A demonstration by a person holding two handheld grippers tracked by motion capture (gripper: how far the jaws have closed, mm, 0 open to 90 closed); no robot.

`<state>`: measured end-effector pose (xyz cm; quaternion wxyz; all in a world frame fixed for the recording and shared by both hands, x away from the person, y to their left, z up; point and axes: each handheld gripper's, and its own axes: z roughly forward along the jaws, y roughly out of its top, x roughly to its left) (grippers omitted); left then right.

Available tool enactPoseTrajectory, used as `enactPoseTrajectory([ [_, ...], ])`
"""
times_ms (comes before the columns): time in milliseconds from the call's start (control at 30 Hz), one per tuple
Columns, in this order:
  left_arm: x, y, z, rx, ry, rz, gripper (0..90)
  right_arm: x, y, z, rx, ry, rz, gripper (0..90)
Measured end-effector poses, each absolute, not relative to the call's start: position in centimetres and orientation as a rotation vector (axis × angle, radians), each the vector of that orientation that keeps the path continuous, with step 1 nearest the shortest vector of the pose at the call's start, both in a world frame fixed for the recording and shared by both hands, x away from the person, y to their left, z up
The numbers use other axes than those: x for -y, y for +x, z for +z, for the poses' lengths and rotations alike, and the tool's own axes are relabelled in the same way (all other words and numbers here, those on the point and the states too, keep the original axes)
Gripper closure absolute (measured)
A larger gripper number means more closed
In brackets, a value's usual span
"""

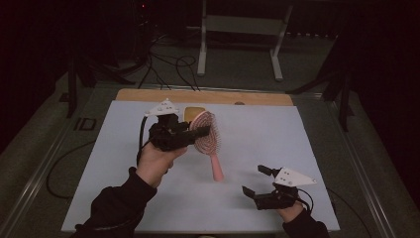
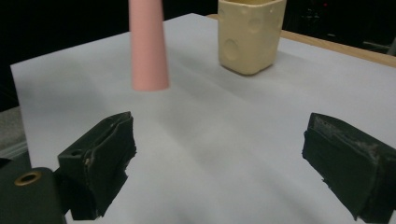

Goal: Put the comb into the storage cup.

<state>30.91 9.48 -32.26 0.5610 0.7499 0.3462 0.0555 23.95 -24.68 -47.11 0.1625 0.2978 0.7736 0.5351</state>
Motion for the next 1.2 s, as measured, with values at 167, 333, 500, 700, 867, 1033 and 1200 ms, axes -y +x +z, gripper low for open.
enactPoseTrajectory([
  [167,-10.4,31.1,-31.7,-0.818,1.753,0.151,66.0,24.4,23.9,-47.2,-2.216,0.850,1.535,8.8],
  [333,-11.1,31.4,-30.7,-0.806,1.732,0.172,66.0,24.4,23.9,-47.3,-2.222,0.853,1.529,8.8],
  [500,-11.5,31.7,-29.9,-0.800,1.721,0.185,66.0,24.4,23.9,-47.2,-2.221,0.854,1.532,8.8],
  [700,-11.8,32.0,-29.3,-0.806,1.717,0.212,66.0,24.4,23.9,-47.2,-2.223,0.853,1.531,8.8],
  [867,-12.2,32.6,-28.7,-0.819,1.703,0.232,66.0,24.3,23.8,-47.1,-2.221,0.847,1.542,8.9],
  [1033,-12.3,33.1,-28.2,-0.825,1.698,0.250,66.0,24.4,23.8,-47.0,-2.209,0.853,1.542,8.9],
  [1200,-12.4,33.5,-27.7,-0.829,1.692,0.263,66.0,24.5,23.7,-46.9,-2.208,0.850,1.546,8.9],
])
